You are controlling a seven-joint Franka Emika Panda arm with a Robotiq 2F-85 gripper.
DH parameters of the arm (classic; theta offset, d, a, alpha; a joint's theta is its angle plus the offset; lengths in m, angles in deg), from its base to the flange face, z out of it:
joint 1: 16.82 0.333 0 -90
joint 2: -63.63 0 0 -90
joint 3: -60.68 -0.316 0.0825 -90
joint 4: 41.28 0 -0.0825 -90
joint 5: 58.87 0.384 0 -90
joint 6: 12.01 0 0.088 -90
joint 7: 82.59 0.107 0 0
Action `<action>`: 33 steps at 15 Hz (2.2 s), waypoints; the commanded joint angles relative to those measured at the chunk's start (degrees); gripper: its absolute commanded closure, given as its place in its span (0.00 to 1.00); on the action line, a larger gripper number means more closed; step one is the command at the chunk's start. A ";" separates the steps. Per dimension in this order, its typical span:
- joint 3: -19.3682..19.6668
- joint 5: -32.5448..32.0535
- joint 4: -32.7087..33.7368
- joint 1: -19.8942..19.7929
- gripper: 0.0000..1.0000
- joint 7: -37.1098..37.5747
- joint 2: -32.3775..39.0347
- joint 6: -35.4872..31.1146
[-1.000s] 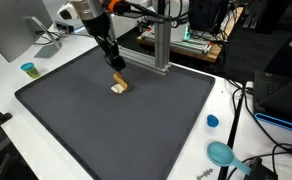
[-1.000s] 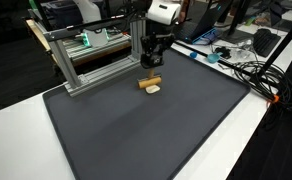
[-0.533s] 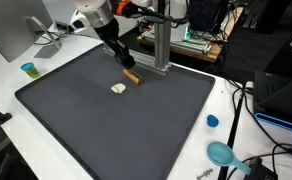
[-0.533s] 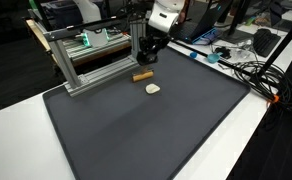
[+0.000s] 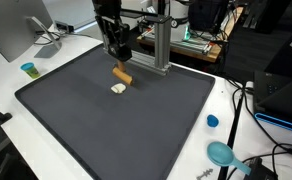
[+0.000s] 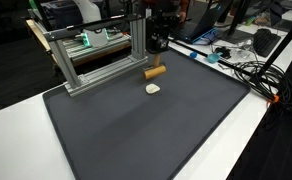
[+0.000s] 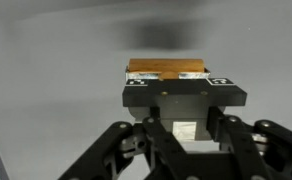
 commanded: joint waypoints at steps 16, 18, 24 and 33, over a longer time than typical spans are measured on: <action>0.75 5.73 5.22 -4.67 0.79 -5.40 9.42 -4.91; 0.69 6.33 6.80 -4.95 0.79 -6.49 10.16 -5.16; 0.93 6.28 11.96 -5.04 0.79 -6.39 15.22 -2.96; 0.84 6.28 11.63 -4.81 0.79 -6.01 11.66 -4.02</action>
